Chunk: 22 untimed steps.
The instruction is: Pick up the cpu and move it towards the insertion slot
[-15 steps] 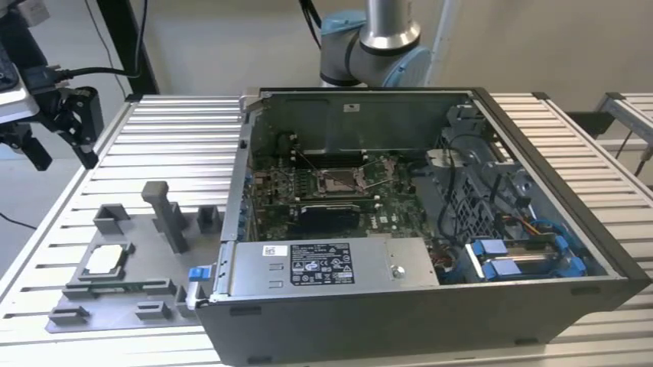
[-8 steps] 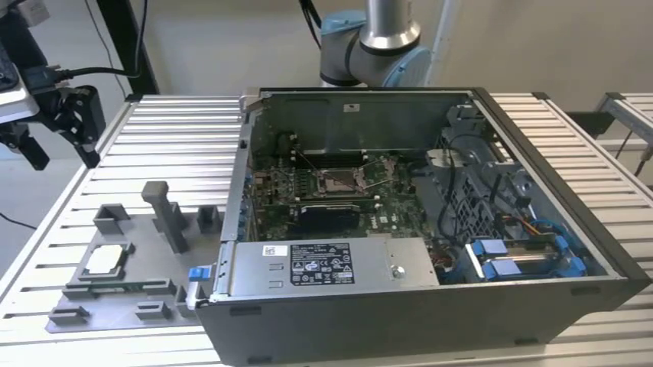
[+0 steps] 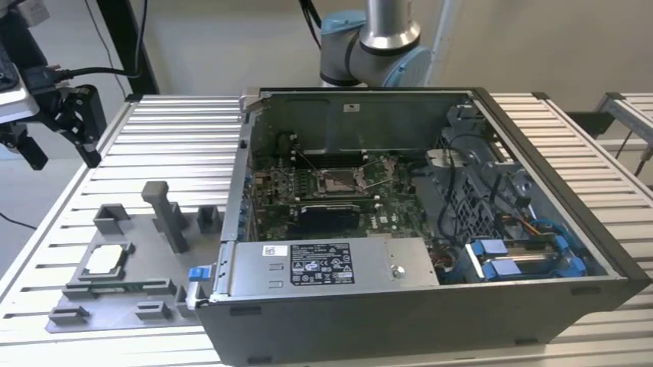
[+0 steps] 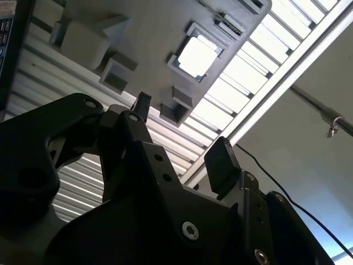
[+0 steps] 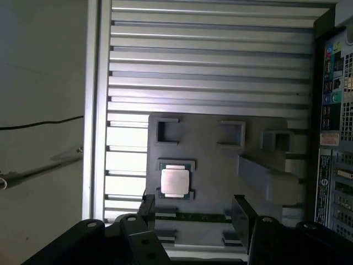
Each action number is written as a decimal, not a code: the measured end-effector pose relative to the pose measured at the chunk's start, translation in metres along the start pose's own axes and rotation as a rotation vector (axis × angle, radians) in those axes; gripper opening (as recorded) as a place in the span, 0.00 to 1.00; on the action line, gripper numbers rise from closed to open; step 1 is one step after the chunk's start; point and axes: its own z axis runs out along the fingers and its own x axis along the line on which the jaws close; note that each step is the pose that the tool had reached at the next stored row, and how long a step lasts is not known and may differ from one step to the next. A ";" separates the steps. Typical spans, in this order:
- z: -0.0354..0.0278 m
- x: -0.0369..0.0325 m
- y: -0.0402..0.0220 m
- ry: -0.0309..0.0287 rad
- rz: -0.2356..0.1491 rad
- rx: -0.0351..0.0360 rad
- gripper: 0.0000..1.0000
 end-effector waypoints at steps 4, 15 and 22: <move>0.0011 0.0000 0.0000 -0.0001 0.000 -0.0001 1.00; 0.0075 0.0000 -0.0003 0.0000 0.000 0.0000 1.00; 0.0102 0.0000 -0.0004 0.0000 0.000 0.0000 1.00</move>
